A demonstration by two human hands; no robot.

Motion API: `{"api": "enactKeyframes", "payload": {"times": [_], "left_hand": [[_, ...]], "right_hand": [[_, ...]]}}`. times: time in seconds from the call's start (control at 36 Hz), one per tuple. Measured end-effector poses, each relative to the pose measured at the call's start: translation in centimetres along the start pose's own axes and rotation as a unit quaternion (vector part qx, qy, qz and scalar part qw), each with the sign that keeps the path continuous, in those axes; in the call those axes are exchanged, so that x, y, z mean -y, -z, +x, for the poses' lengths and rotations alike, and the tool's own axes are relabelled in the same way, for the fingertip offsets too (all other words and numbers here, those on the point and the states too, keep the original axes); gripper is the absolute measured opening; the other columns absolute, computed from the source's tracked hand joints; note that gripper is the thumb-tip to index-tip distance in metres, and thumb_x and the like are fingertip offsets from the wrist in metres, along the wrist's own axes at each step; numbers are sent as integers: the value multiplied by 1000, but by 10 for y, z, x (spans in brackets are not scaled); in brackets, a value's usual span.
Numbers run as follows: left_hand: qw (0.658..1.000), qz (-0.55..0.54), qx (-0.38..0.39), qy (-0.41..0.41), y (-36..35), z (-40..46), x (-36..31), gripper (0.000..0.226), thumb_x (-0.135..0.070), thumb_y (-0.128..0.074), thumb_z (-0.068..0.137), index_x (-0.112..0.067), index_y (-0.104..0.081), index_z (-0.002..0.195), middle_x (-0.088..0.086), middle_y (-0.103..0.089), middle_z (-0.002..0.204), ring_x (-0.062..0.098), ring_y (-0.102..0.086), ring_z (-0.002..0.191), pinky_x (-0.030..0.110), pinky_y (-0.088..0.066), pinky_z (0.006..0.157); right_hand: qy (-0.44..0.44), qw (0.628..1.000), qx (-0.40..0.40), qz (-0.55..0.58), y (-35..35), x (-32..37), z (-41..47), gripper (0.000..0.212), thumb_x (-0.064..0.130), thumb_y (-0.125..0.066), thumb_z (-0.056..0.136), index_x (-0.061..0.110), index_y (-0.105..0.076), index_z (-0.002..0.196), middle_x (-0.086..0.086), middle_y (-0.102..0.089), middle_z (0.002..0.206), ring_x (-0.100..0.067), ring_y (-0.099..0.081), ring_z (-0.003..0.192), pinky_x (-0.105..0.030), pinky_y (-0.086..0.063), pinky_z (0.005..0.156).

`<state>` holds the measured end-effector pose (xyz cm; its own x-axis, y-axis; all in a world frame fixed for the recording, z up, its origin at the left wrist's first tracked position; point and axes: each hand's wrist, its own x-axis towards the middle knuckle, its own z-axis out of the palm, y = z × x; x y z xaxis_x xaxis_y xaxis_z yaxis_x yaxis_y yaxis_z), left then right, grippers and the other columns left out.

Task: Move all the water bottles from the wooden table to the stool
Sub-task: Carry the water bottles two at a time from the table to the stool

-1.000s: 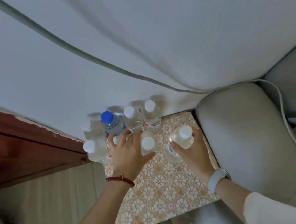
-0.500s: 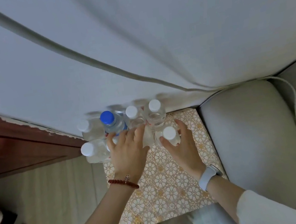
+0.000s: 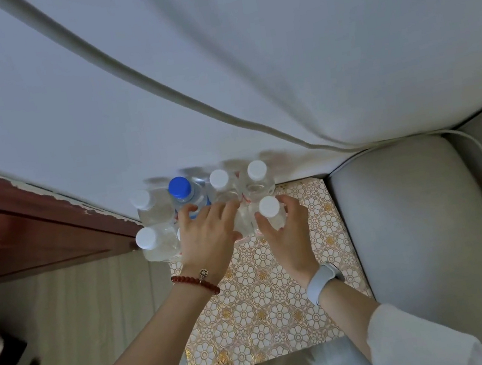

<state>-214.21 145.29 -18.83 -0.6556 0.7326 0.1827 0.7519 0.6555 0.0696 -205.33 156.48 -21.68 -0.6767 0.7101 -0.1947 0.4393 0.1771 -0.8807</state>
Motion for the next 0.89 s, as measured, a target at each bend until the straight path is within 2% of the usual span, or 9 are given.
{"api": "enactKeyframes", "payload": {"times": [0.06,0.14,0.25,0.33,0.42,0.53,0.58,0.72,0.89], "left_hand": [[1000,4,12,-1,1,0,-1,58,-33,-88,44,-20,-62,94,-3,-71,81,18,-67,69,38,-39,84],[1000,7,26,4,1,-2,-3,57,-32,-88,47,-18,-62,96,-2,-70,82,20,-67,72,42,-44,86],[998,28,54,16,2,-5,-6,63,-34,-83,56,-22,-57,111,-2,-68,96,20,-65,88,49,-41,93],[995,49,84,33,6,-12,-11,75,-43,-77,63,-25,-46,129,2,-60,121,23,-57,110,54,-37,98],[992,2,84,92,19,-24,-18,76,-45,-71,70,-23,-39,135,10,-51,133,31,-46,124,60,-31,102],[971,-104,31,212,47,-60,-27,59,-30,-69,76,-13,-47,129,15,-53,130,34,-46,124,59,-31,101],[950,-152,18,273,61,-84,-28,53,-26,-66,80,-12,-48,128,14,-52,130,33,-46,123,55,-33,100],[909,-185,9,373,106,-149,-14,41,-24,-54,87,-14,-50,126,8,-51,131,28,-46,119,45,-31,100],[876,-132,-59,460,188,-272,25,32,-20,-57,84,-11,-56,116,10,-60,115,32,-53,108,45,-39,91]], "right_hand": [[-7,1000,6,2,0,-1,0,51,30,-69,78,14,-43,119,-10,-43,121,-4,-34,101,5,-32,72],[-20,999,30,7,4,-3,1,55,35,-70,76,18,-41,120,-9,-41,122,-17,-39,113,-11,-38,77],[-41,995,84,30,11,-3,0,61,28,-71,76,21,-37,126,-3,-33,125,-21,-36,123,-42,-45,98],[-34,992,121,28,17,-3,-9,71,25,-68,80,24,-25,137,0,-28,133,-17,-31,131,-34,-35,107],[-34,991,129,0,25,0,-24,75,23,-62,85,24,-15,143,-1,-22,148,-2,-21,128,-22,-20,104],[-99,985,137,-24,38,8,-52,58,19,-51,91,18,-22,141,-5,-23,150,-16,-29,134,-24,-25,101],[-109,977,176,-45,40,19,-67,46,20,-47,93,16,-32,136,-5,-34,144,-20,-41,126,-26,-34,96],[-32,954,285,-85,25,67,-105,30,22,-46,93,14,-48,122,0,-56,119,-10,-53,101,-15,-40,74],[119,906,384,-129,-33,144,-206,25,21,-45,93,13,-55,115,-2,-61,108,-12,-55,95,-23,-41,80]]}}
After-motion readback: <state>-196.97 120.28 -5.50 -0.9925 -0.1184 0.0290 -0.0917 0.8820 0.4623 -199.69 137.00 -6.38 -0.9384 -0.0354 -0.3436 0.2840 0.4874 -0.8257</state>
